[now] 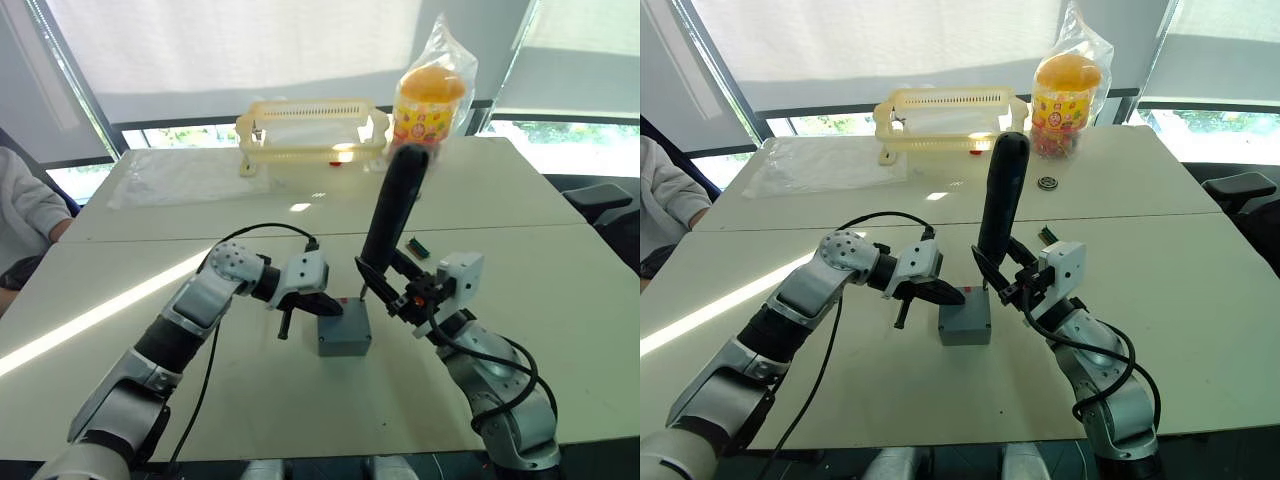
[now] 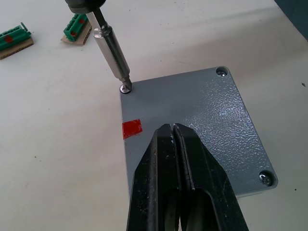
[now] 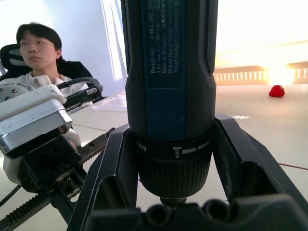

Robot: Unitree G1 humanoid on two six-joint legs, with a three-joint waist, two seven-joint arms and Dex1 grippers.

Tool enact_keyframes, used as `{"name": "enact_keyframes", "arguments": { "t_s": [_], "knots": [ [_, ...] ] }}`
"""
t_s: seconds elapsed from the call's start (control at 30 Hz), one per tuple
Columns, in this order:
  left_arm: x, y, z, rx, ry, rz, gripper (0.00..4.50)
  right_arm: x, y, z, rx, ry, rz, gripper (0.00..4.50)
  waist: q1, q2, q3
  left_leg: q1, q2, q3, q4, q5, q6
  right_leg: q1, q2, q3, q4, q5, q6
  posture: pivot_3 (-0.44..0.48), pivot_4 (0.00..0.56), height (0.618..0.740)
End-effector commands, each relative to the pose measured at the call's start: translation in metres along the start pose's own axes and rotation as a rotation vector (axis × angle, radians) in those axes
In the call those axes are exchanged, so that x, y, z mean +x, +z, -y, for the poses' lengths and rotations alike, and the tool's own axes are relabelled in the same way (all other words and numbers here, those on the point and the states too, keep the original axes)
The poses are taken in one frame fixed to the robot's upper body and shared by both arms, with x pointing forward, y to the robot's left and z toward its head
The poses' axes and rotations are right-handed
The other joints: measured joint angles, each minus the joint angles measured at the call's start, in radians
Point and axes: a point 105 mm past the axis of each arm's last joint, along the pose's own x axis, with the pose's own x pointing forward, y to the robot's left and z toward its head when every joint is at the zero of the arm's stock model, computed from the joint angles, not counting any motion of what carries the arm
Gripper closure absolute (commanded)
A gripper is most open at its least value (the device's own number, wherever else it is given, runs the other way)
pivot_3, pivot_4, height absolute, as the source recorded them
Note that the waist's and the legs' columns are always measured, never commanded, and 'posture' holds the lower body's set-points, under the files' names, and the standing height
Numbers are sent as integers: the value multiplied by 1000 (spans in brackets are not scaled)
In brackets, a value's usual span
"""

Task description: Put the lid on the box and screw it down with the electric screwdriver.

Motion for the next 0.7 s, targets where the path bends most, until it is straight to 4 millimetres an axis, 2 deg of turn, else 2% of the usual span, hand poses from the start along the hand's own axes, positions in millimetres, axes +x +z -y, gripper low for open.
{"name": "enact_keyframes", "arguments": {
  "t_s": [0.03, 0.37, 0.5, 0.7],
  "knots": [
    [3, -17, 4, -43, -14, -66, 4500, 0, 9, -1, -38, 7, 42, 2744, 0, 0, 0, 0, 0, 0, 0, 0, 0, 0, 0, 0, 0, 0, 0, 0, 150, 740],
    [5, -16, 5, -41, -18, -65, 4500, 4, 5, 0, -26, 6, 48, 2744, 0, -3, -2, 1, 0, 0, 0, 0, 0, 1, 0, 0, 0, 0, 0, 0, 150, 740],
    [3, -17, 5, -44, -16, -69, 4500, 4, 25, -1, 41, 7, 119, 2744, 1, -3, -2, 1, 0, 0, 0, 0, 0, 1, 0, 0, 0, 0, 0, 0, 150, 740],
    [4, -18, 5, -44, -19, -71, 4500, 6, 35, 0, 41, 3, 144, 2744, 0, -3, -2, 1, 0, 0, 0, 0, 0, 1, 0, 0, 0, 0, 0, 0, 150, 740]
  ]
}}
